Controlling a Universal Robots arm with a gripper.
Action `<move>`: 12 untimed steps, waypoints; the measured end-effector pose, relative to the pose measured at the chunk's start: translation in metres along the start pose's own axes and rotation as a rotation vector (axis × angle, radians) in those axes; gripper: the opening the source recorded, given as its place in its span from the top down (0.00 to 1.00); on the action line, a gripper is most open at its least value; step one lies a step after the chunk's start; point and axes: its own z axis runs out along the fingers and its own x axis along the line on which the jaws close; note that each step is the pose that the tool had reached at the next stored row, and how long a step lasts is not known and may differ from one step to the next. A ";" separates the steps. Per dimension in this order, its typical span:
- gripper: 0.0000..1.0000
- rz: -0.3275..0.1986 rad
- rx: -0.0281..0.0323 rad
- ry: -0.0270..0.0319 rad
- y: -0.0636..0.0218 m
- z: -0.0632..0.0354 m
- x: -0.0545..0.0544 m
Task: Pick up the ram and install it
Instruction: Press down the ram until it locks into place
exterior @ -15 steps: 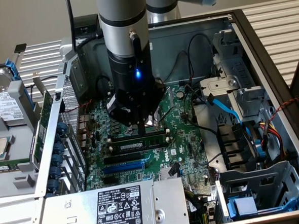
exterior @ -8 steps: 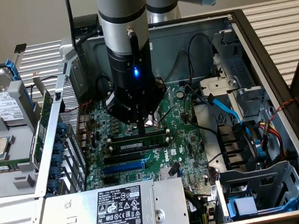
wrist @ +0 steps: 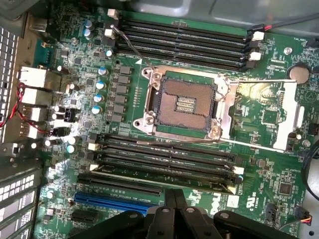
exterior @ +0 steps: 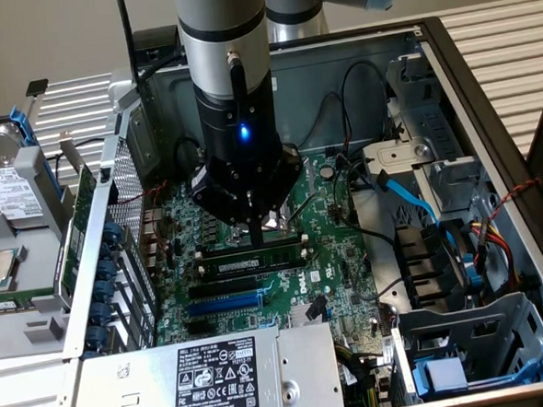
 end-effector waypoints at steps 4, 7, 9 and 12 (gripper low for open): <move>0.89 0.041 0.0050 0.0006 0.0000 0.0000 0.000; 0.89 0.068 0.0084 0.0010 0.0000 0.0000 0.000; 0.89 0.078 0.0090 0.0011 0.0000 0.0000 0.000; 0.89 0.081 0.0090 0.0010 0.0000 0.0000 0.000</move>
